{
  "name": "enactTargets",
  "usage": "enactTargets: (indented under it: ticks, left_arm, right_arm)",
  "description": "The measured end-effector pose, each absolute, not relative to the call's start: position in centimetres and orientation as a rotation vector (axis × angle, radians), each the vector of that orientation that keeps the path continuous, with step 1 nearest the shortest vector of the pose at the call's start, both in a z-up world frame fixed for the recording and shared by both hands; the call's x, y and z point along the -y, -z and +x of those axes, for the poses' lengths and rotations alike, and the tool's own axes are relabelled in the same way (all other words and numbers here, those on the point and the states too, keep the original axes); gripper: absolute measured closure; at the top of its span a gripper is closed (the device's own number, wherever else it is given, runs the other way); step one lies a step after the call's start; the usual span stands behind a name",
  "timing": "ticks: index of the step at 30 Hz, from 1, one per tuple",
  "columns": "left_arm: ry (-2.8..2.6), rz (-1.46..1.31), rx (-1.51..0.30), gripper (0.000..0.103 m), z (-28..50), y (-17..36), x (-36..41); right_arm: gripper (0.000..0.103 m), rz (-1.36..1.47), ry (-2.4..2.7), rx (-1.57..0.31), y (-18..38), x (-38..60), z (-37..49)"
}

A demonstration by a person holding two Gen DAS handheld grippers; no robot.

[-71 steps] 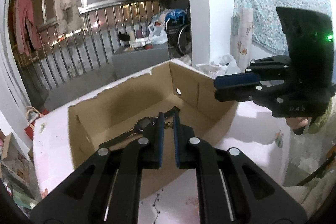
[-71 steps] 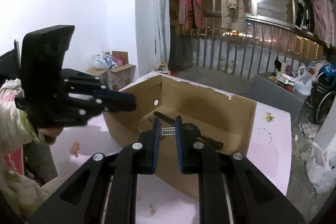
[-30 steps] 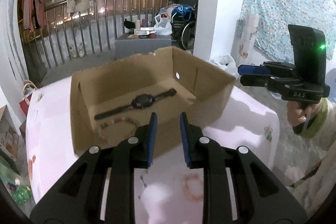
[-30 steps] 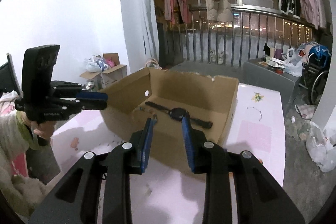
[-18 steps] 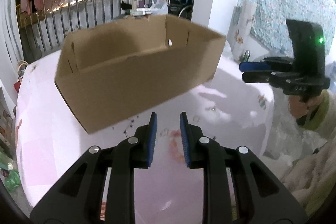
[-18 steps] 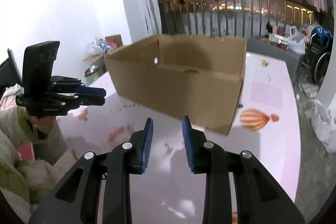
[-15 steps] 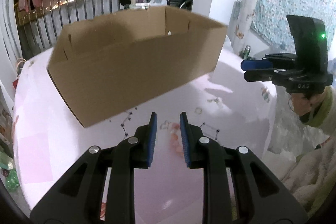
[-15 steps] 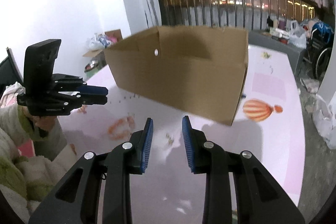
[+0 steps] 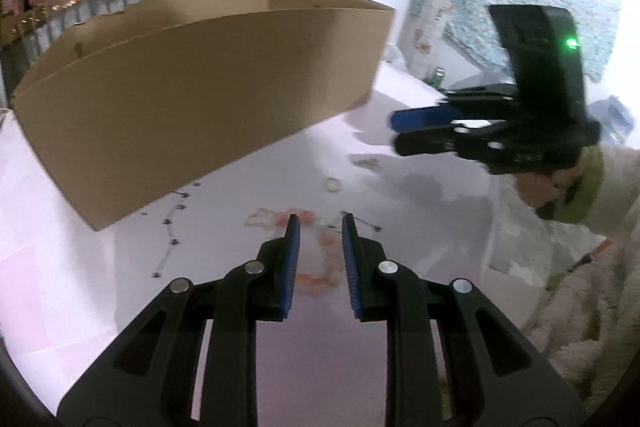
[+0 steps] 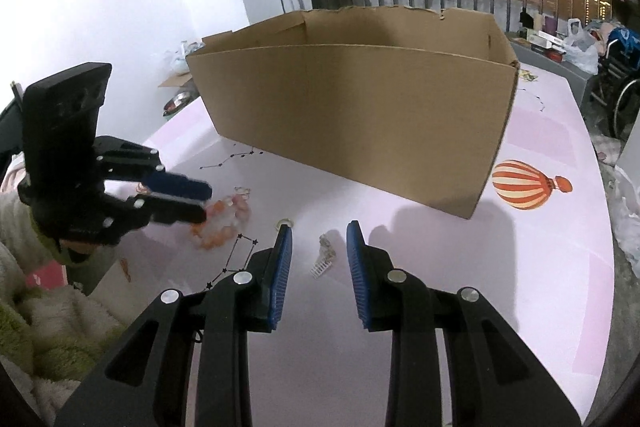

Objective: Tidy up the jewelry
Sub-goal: 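Move the right gripper to the silver chain beside the gold ring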

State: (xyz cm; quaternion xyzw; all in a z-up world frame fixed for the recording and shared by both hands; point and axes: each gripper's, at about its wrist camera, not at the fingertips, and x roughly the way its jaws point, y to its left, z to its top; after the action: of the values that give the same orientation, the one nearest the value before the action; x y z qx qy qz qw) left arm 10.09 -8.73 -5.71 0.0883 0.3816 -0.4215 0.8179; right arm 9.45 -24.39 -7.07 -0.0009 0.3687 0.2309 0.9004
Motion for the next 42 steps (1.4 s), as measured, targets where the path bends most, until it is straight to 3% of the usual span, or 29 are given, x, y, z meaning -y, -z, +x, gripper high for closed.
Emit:
enactTargets:
  ticks: [19,42]
  left_arm:
    - [0.797,0.216,-0.948,0.083,9.2,7.4,5.6]
    - [0.823,0.253,-0.79,0.083,12.5,6.2,8.5]
  right_arm:
    - [0.075,0.01,-0.45,-0.763,7.3,25.0,8.6]
    - [0.076,-0.075,-0.516,-0.792,8.1,23.6,10.3]
